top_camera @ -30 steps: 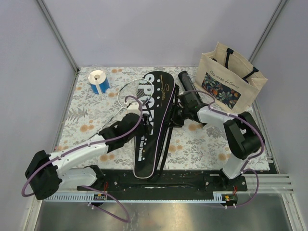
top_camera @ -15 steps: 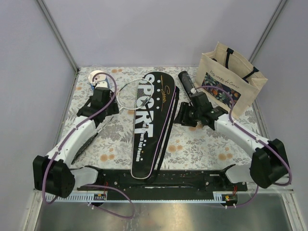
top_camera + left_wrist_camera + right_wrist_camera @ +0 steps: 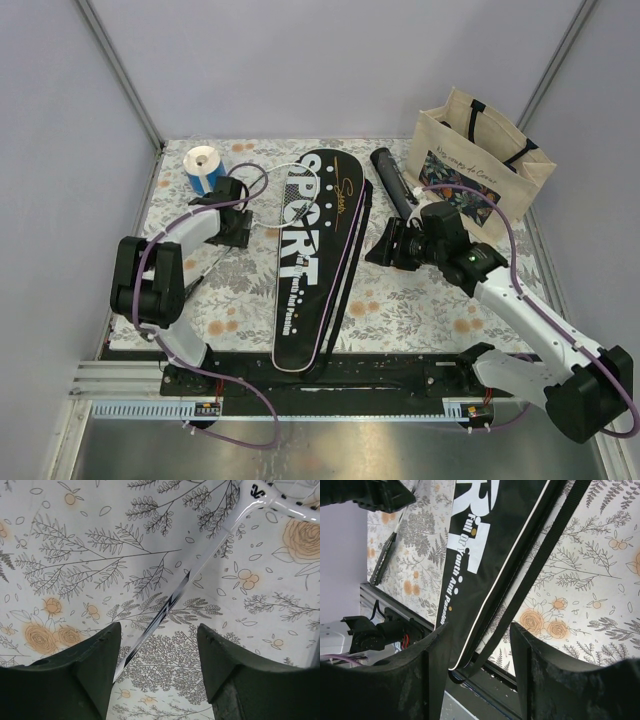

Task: Pack up the badminton gear

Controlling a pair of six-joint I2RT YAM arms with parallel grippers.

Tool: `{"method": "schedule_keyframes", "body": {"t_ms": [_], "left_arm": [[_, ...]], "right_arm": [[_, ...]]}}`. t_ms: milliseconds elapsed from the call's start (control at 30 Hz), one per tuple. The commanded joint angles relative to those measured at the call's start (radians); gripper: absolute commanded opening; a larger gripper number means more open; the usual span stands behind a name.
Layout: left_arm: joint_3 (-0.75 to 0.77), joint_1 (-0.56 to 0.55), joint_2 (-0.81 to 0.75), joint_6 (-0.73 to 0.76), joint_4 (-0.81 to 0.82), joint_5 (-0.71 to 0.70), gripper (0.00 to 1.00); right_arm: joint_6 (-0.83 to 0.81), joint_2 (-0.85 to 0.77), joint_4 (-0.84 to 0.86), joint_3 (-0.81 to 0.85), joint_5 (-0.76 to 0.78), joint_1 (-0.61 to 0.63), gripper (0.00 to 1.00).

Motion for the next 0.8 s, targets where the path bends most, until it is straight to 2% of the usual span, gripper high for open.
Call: {"method": "schedule_keyframes", "body": {"t_ms": [0, 167, 333, 500, 567, 600, 767], "left_arm": [[0.059, 0.002, 0.043, 0.069, 0.017, -0.007, 0.64], [0.062, 0.002, 0.082, 0.069, 0.021, 0.014, 0.58], [0.070, 0.002, 0.143, 0.067, 0.003, 0.031, 0.45], [0.079, 0.002, 0.131, 0.063, -0.021, 0.060, 0.17], [0.091, 0.002, 0.113, 0.043, -0.046, 0.053, 0.03], [0.099, 0.002, 0.103, 0.040, -0.066, 0.053, 0.00], [0.139, 0.001, 0.001, -0.095, -0.137, 0.096, 0.00]], "right_arm": [[-0.015, -0.039, 0.026, -0.006, -0.030, -0.002, 0.58], [-0.019, -0.039, 0.027, -0.009, -0.033, -0.002, 0.58], [-0.015, -0.043, 0.037, -0.013, -0.040, -0.002, 0.58], [-0.024, -0.069, 0.029, -0.019, -0.031, -0.002, 0.58], [-0.028, -0.086, 0.038, -0.027, -0.045, -0.002, 0.59], [-0.028, -0.097, 0.050, -0.039, -0.056, -0.002, 0.59], [0.031, -0.154, 0.158, -0.134, -0.079, -0.002, 0.60]]}}
